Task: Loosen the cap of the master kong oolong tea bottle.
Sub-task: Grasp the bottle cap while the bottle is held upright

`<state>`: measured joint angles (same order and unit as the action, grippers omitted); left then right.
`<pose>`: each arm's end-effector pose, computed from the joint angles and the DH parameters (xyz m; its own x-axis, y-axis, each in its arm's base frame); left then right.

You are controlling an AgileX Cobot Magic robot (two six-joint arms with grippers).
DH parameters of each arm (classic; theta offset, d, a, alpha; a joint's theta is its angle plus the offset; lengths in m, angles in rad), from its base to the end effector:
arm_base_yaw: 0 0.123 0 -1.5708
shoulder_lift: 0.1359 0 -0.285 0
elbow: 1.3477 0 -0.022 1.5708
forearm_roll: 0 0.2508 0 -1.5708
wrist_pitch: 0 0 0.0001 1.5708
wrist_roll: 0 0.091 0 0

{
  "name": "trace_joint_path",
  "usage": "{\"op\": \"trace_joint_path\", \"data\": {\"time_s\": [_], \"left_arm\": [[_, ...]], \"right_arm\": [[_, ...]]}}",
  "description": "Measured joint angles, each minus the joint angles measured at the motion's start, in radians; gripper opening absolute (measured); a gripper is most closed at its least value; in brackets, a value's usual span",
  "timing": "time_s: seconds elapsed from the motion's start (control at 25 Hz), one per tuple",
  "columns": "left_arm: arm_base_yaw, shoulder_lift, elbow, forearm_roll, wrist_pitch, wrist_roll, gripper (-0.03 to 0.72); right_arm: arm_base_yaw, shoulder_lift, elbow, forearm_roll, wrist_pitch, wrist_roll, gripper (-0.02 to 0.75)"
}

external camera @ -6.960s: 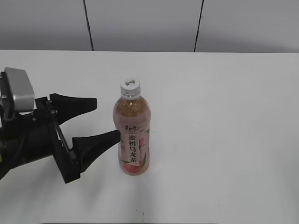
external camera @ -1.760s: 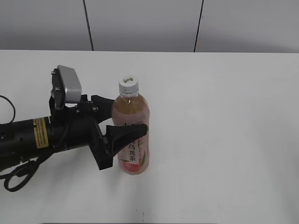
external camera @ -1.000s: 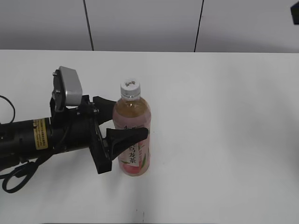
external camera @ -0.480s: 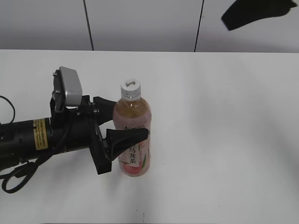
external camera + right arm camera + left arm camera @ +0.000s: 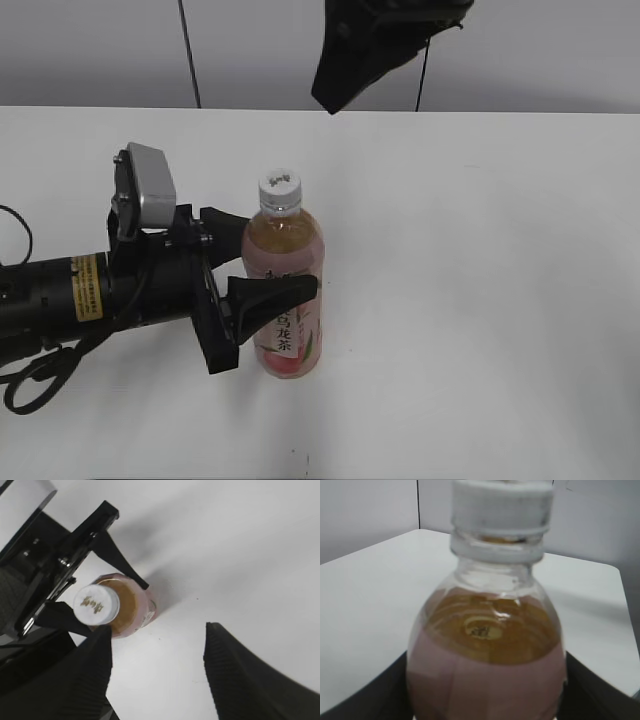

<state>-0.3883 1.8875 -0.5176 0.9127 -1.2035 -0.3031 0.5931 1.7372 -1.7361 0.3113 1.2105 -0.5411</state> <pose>0.2301 -0.1667 0.1284 -0.1278 0.1480 -0.9807 0.9383 0.3385 -0.0712 0.2936 0.2294 0.3605 -0.4086 -0.7551 -0.5128 -0.8917 0.4500 0.0479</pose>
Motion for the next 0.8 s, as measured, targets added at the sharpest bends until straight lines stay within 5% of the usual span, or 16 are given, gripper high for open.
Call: {"op": "trace_joint_path", "data": {"time_s": [0.2,0.44,0.8], "left_arm": [[0.0,0.0,0.0,0.0,0.0,0.0,0.461],[0.0,0.0,0.0,0.001,0.0,0.0,0.461],[0.0,0.0,0.0,0.001,0.0,-0.001,0.461]], "right_arm": [[0.076,0.063,-0.056,-0.139,0.003,0.165,0.442],[0.158,0.077,-0.057,-0.15,0.006,0.252,0.442],[0.169,0.078,-0.059,-0.154,0.008,0.484,0.442]]}}
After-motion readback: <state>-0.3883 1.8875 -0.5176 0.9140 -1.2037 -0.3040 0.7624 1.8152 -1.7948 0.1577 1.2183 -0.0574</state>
